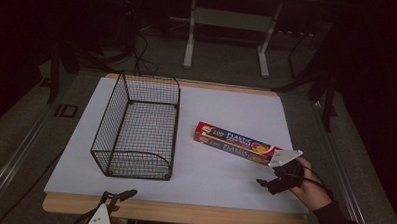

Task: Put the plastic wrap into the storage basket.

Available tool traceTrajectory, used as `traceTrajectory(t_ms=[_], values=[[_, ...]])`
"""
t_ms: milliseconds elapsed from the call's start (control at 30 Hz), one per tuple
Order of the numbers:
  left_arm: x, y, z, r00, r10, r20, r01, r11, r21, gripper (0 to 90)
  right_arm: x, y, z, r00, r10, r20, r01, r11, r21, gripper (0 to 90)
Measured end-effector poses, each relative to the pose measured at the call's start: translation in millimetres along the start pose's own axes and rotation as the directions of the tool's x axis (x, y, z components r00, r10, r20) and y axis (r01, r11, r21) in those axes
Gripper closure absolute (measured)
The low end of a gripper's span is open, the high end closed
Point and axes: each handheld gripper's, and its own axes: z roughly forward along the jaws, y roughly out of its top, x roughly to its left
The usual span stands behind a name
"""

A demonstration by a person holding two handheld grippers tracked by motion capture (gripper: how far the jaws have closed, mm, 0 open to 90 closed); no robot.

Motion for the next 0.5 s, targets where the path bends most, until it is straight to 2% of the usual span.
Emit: traceTrajectory(t_ms=[67,133,267,433,500], values=[[0.1,-0.1,0.2,1.0000,0.001,0.000,-0.001,1.0000,0.001,0.1,-6.4,3.7,1.1,1.0000,0.004,0.005,-0.005,0.999,0.036,16.2],[0.0,-0.2,0.3,1.0000,0.000,0.001,0.000,1.0000,0.002,0.1,-12.9,7.7,2.5,0.9984,0.054,-0.016,-0.053,0.996,0.074,12.8],[-0.1,-0.3,0.5,1.0000,0.002,0.003,-0.002,1.0000,0.004,0.1,-26.6,14.8,4.9,0.9950,0.095,-0.033,-0.091,0.991,0.093,11.5],[0.0,-0.5,0.8,1.0000,0.001,0.003,-0.001,1.0000,0.007,0.1,-43.9,23.1,9.3,0.9917,0.124,-0.031,-0.120,0.986,0.115,9.8],[-0.1,-0.6,0.8,1.0000,0.001,0.003,-0.001,1.0000,0.007,0.1,-46.7,26.8,11.6,0.9950,0.099,0.017,-0.100,0.988,0.122,9.7]])
